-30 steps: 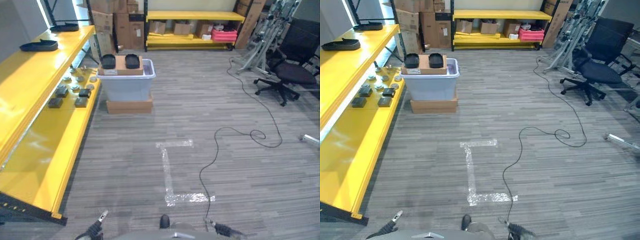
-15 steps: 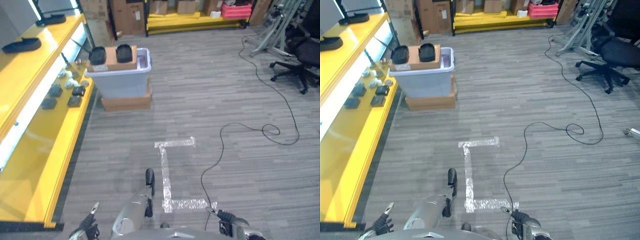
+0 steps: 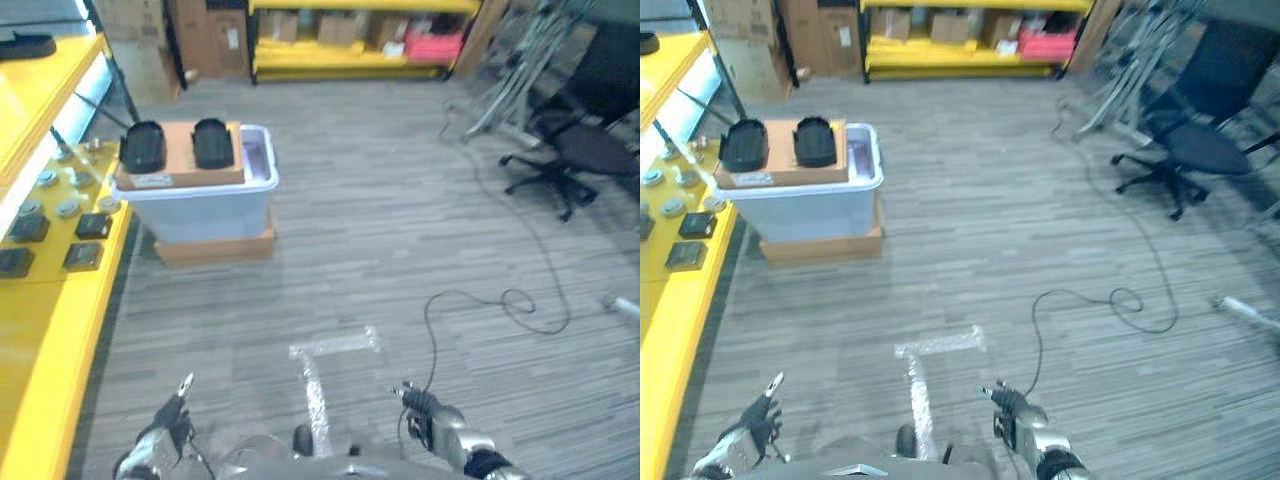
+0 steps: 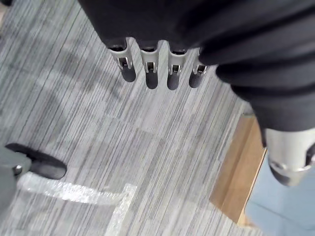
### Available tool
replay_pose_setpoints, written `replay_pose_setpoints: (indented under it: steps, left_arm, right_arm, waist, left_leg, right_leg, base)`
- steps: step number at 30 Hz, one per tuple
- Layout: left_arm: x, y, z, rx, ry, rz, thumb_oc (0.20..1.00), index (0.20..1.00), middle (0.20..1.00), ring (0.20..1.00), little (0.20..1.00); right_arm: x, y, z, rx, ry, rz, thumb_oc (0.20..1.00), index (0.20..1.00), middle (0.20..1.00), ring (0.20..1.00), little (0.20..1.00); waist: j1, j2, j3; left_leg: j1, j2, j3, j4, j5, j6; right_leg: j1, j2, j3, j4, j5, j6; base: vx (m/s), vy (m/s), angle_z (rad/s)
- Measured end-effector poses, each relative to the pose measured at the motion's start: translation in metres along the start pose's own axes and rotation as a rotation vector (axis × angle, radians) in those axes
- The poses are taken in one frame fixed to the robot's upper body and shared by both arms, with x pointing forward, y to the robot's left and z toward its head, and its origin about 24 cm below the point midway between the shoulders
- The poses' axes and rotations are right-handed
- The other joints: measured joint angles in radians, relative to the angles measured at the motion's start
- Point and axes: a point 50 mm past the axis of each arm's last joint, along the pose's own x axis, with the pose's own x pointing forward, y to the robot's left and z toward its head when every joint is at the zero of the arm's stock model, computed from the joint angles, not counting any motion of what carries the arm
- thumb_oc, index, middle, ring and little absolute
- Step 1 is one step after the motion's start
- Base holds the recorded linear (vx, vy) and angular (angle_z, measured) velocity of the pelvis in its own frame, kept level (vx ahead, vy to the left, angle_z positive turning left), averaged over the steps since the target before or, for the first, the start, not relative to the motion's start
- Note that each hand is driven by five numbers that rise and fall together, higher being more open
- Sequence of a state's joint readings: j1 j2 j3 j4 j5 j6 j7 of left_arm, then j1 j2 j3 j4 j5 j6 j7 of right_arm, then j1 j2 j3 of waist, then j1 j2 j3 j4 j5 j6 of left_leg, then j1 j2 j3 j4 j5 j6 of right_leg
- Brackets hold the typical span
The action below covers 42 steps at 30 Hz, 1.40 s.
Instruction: Move parts from the plastic box to the shelf.
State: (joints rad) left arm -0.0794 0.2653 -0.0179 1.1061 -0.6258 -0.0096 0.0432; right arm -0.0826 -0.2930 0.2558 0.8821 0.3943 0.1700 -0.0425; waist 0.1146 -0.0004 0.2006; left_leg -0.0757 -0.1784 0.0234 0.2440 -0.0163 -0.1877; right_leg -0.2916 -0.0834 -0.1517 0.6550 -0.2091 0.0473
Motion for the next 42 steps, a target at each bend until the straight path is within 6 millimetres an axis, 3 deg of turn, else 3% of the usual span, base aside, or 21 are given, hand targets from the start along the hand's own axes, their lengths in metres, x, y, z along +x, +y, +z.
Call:
replay_pose_setpoints:
  steps: [1,2,5,7,9,10,11,12,15,17,19,20,22,23,26,29,32,36,39,40,42]
  left_arm:
    - [-0.002,0.015,0.003,0.001,-0.012,0.03,1.0,1.0,1.0,1.0,1.0]
    - [-0.003,0.029,-0.001,-0.002,0.011,0.078,1.0,1.0,1.0,1.0,1.0]
    - [-0.01,0.047,-0.028,-0.016,0.095,0.127,1.0,1.0,1.0,1.0,1.0]
    - [-0.016,0.045,-0.05,0.017,0.144,0.096,1.0,1.0,1.0,1.0,1.0]
    - [-0.026,0.046,-0.078,0.022,0.215,0.096,1.0,1.0,1.0,1.0,1.0]
    - [-0.026,0.046,-0.083,0.024,0.233,0.1,1.0,1.0,1.0,1.0,1.0]
    - [-0.023,0.026,-0.087,0.022,0.257,0.054,1.0,1.0,1.0,1.0,1.0]
    - [-0.021,0.016,-0.084,0.02,0.244,0.024,1.0,1.0,1.0,1.0,1.0]
    - [-0.02,-0.002,-0.086,0.03,0.237,-0.041,1.0,1.0,1.0,1.0,1.0]
    - [-0.017,-0.006,-0.075,0.026,0.196,-0.055,1.0,1.0,1.0,1.0,1.0]
    - [-0.013,-0.005,-0.06,0.011,0.146,-0.059,1.0,1.0,1.0,1.0,1.0]
    - [-0.009,-0.009,-0.042,-0.003,0.089,-0.069,1.0,1.0,1.0,1.0,1.0]
    - [-0.008,-0.004,-0.033,-0.01,0.061,-0.059,1.0,1.0,1.0,1.0,1.0]
    - [-0.009,0.008,-0.037,-0.013,0.075,-0.025,1.0,1.0,1.0,1.0,1.0]
    - [-0.014,0.019,-0.048,-0.062,0.104,0.02,1.0,1.0,1.0,1.0,1.0]
    - [-0.011,0.016,-0.04,-0.072,0.088,0.019,1.0,1.0,1.0,1.0,1.0]
    - [-0.008,0.012,-0.035,-0.074,0.082,0.014,1.0,1.0,1.0,1.0,1.0]
    - [-0.008,0.01,-0.035,-0.058,0.09,0.01,1.0,1.0,1.0,1.0,1.0]
    - [-0.008,0.006,-0.041,-0.028,0.109,0.002,1.0,1.0,1.0,1.0,1.0]
    - [-0.006,0.004,-0.033,-0.019,0.091,-0.001,1.0,1.0,1.0,1.0,1.0]
    - [-0.005,0.012,-0.026,0.001,0.074,0.013,1.0,1.0,1.0,1.0,1.0]
  right_arm:
    - [-0.002,-0.002,-0.01,0.006,0.02,0.012,1.0,1.0,1.0,1.0,1.0]
    - [-0.002,0.002,-0.01,0.012,0.011,0.019,1.0,1.0,1.0,1.0,1.0]
    - [-0.006,-0.006,-0.036,0.055,0.081,0.001,1.0,1.0,1.0,1.0,1.0]
    - [-0.013,-0.016,-0.066,0.108,0.163,-0.031,1.0,1.0,1.0,1.0,1.0]
    - [-0.015,-0.018,-0.074,0.106,0.176,-0.04,1.0,1.0,1.0,1.0,1.0]
    - [-0.015,-0.019,-0.078,0.1,0.187,-0.043,1.0,1.0,1.0,1.0,1.0]
    - [-0.012,-0.028,-0.074,0.086,0.197,-0.075,1.0,1.0,1.0,1.0,1.0]
    - [-0.012,-0.03,-0.072,0.074,0.192,-0.083,1.0,1.0,1.0,1.0,1.0]
    - [-0.009,-0.04,-0.053,0.052,0.125,-0.098,1.0,1.0,1.0,1.0,1.0]
    - [-0.006,-0.039,-0.032,0.043,0.043,-0.088,1.0,1.0,1.0,1.0,1.0]
    - [-0.004,-0.037,-0.018,0.041,-0.008,-0.08,1.0,1.0,1.0,1.0,1.0]
    - [-0.004,-0.037,-0.017,0.057,-0.018,-0.086,1.0,1.0,1.0,1.0,1.0]
    - [-0.004,-0.037,-0.021,0.07,0.001,-0.096,1.0,1.0,1.0,1.0,1.0]
    - [-0.004,-0.04,-0.026,0.073,0.022,-0.108,1.0,1.0,1.0,1.0,1.0]
    - [-0.008,-0.046,-0.039,0.059,0.058,-0.131,1.0,1.0,1.0,1.0,1.0]
    - [-0.012,-0.048,-0.051,0.058,0.092,-0.15,1.0,1.0,1.0,1.0,1.0]
    - [-0.013,-0.047,-0.056,0.058,0.104,-0.152,1.0,1.0,1.0,1.0,1.0]
    - [-0.013,-0.049,-0.054,0.053,0.092,-0.158,1.0,1.0,1.0,1.0,1.0]
    - [-0.018,-0.063,-0.058,0.054,0.099,-0.192,1.0,1.0,1.0,1.0,1.0]
    - [-0.017,-0.057,-0.061,0.075,0.107,-0.185,1.0,1.0,1.0,1.0,1.0]
    - [-0.015,-0.044,-0.063,0.103,0.106,-0.153,1.0,1.0,1.0,1.0,1.0]
  waist:
    - [-0.03,-0.01,0.003]
    - [-0.028,-0.057,0.028]
    - [-0.069,-0.084,0.03]
    - [-0.091,-0.069,0.025]
    - [-0.089,-0.049,0.004]
    - [-0.097,-0.056,-0.006]
    - [-0.116,-0.028,-0.031]
    - [-0.123,-0.033,-0.058]
    - [-0.114,0.005,-0.118]
    - [-0.109,-0.018,-0.128]
    - [-0.088,-0.059,-0.13]
    - [-0.082,-0.094,-0.116]
    - [-0.054,-0.132,-0.087]
    - [-0.069,-0.143,-0.058]
    - [-0.083,-0.105,-0.046]
    - [-0.093,-0.067,-0.035]
    - [-0.094,-0.054,-0.034]
    - [-0.092,-0.054,-0.031]
    - [-0.099,0.023,-0.042]
    - [-0.105,0.012,-0.033]
    - [-0.094,-0.011,-0.03]
  left_leg:
    - [-0.037,0.123,-0.089,0.101,-0.187,0.221]
    - [-0.01,0.059,-0.094,0.119,-0.209,0.241]
    - [0.062,0.025,-0.125,0.128,-0.271,0.27]
    - [0.127,0.03,-0.205,0.135,-0.327,0.276]
    - [0.257,0.064,-0.242,0.07,-0.36,0.253]
    - [0.299,0.07,-0.242,0.065,-0.353,0.226]
    - [0.313,0.106,-0.253,0.106,-0.314,0.133]
    - [0.325,0.115,-0.235,0.102,-0.266,0.099]
    - [0.351,0.199,-0.153,0.126,-0.137,0.1]
    - [0.248,0.218,-0.084,0.332,-0.001,0.104]
    - [0.089,0.233,-0.049,0.555,-0.004,0.137]
    - [-0.074,0.213,-0.042,0.705,-0.037,0.188]
    - [-0.206,0.198,-0.008,0.708,-0.069,0.211]
    - [-0.262,0.205,0.07,0.487,-0.075,0.2]
    - [-0.247,0.207,0.092,0.092,-0.013,0.157]
    - [-0.221,0.207,0.086,-0.187,0.069,0.148]
    - [-0.214,0.231,0.085,-0.204,0.137,0.146]
    - [-0.128,0.229,0.102,-0.176,0.138,0.158]
    - [-0.018,0.238,0.095,-0.21,0.137,0.184]
    - [0.012,0.203,0.088,-0.244,0.163,0.214]
    - [0.054,0.16,0.09,-0.295,0.142,0.232]
  right_leg:
    - [-0.094,-0.018,-0.017,-0.233,0.059,0.119]
    - [-0.112,-0.045,0.02,-0.367,0.099,0.12]
    - [-0.103,-0.054,0.048,-0.657,0.173,0.109]
    - [-0.117,-0.049,0.054,-0.652,0.228,0.091]
    - [-0.06,-0.001,0.046,-0.566,0.246,0.06]
    - [0.006,0.0,0.06,-0.563,0.256,0.031]
    - [0.048,0.016,0.075,-0.522,0.344,-0.016]
    - [0.057,0.019,0.081,-0.502,0.376,-0.056]
    - [0.136,0.074,0.03,-0.506,0.319,-0.093]
    - [0.185,0.092,0.026,-0.539,0.294,-0.125]
    - [0.222,0.099,0.038,-0.568,0.273,-0.157]
    - [0.248,0.094,0.035,-0.589,0.256,-0.178]
    - [0.285,0.09,0.034,-0.612,0.26,-0.172]
    - [0.363,0.098,0.018,-0.669,0.253,-0.158]
    - [0.443,0.13,-0.014,-0.737,0.242,-0.145]
    - [0.455,0.139,-0.027,-0.736,0.228,-0.122]
    - [0.472,0.126,-0.032,-0.735,0.215,-0.102]
    - [0.509,0.083,-0.027,-0.735,0.188,-0.064]
    - [0.517,0.087,-0.031,-0.678,0.12,-0.021]
    - [0.505,0.048,-0.051,-0.615,0.087,-0.001]
    - [0.453,-0.006,-0.055,-0.505,0.026,0.032]
  base:
    - [0.83,-0.232,0.66]
    - [0.81,-0.227,0.59]
    - [0.65,-0.199,0.63]
    - [0.65,-0.229,0.95]
    - [0.77,-0.286,0.61]
    - [0.75,-0.334,1.05]
    - [0.71,-0.344,1.27]
    - [0.55,-0.305,1.15]
    - [0.36,-0.271,0.34]
    - [0.26,-0.235,0.04]
    - [0.23,-0.198,0.02]
    - [0.21,-0.068,0.08]
    - [0.26,0.053,-0.15]
    - [0.23,0.147,-0.27]
    - [0.22,0.204,-0.25]
    - [0.18,0.186,-0.04]
    - [0.13,0.198,-0.02]
    - [0.08,0.191,-0.13]
    - [0.09,0.198,0.12]
    - [0.12,0.209,0.23]
    - [0.1,0.209,0.03]
